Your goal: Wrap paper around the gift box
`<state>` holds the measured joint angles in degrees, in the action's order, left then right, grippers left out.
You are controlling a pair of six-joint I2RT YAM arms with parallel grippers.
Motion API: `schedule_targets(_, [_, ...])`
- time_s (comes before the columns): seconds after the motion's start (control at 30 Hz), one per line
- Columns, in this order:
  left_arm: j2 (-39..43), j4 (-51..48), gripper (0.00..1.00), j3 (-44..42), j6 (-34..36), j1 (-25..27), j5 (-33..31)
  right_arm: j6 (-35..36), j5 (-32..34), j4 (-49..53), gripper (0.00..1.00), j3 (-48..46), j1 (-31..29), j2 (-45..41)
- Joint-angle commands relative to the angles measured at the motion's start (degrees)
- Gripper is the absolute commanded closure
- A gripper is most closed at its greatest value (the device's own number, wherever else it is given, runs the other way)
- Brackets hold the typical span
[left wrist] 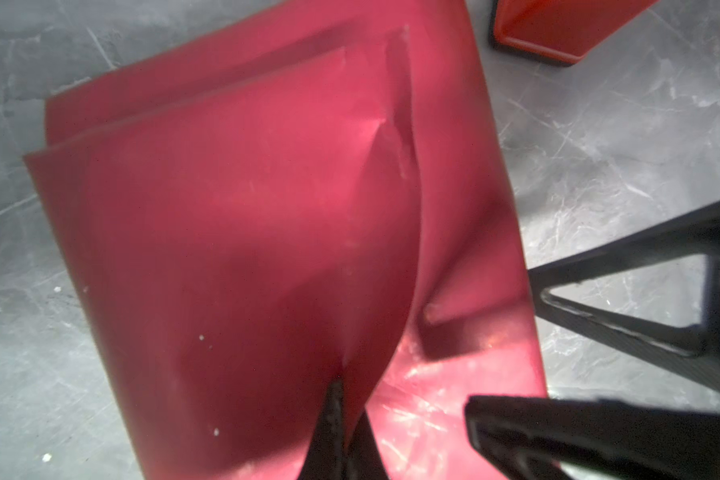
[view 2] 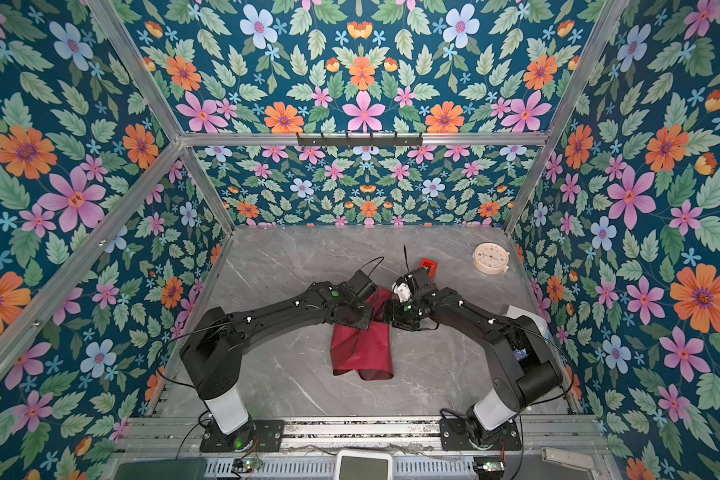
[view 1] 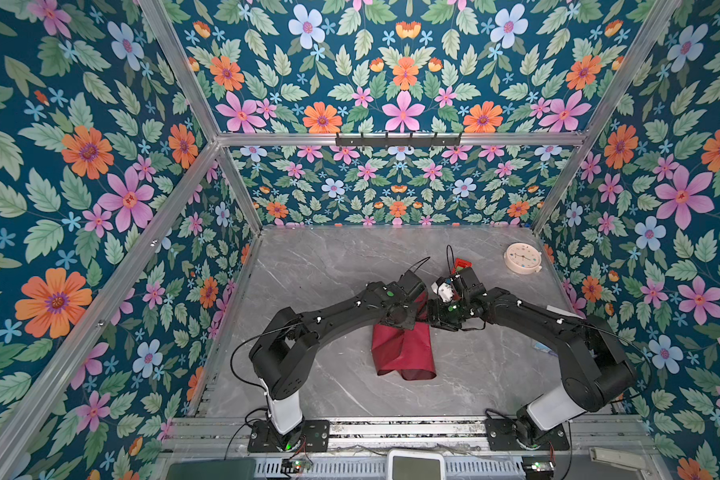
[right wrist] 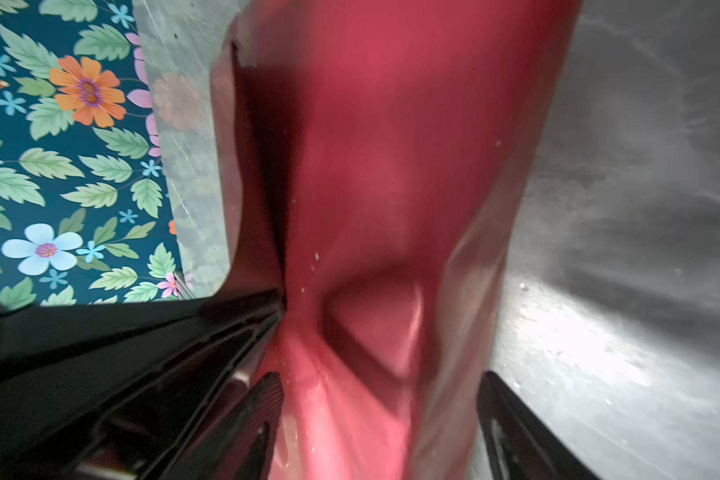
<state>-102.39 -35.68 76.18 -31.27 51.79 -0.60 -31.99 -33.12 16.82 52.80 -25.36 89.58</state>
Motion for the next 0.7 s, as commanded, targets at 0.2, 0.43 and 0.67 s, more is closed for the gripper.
schedule_targets(0.2, [-0.4, -0.7, 1.00, -0.4, 0.4, -0.1, -0.8, 0.9, 0.3, 1.3, 0.28, -2.8, 1.9, 1.0])
schedule_targets(0.43, [1.5, 3.7, 1.00, 0.9, -1.4, 0.0, 0.7, 1.4, 1.7, 1.2, 0.32, -4.2, 1.9, 1.8])
schedule_targets(0.67, [-0.2, 5.7, 1.00, 1.2, -2.4, 0.1, 3.0, 0.8, 1.9, 0.5, 0.33, -4.9, 1.9, 2.0])
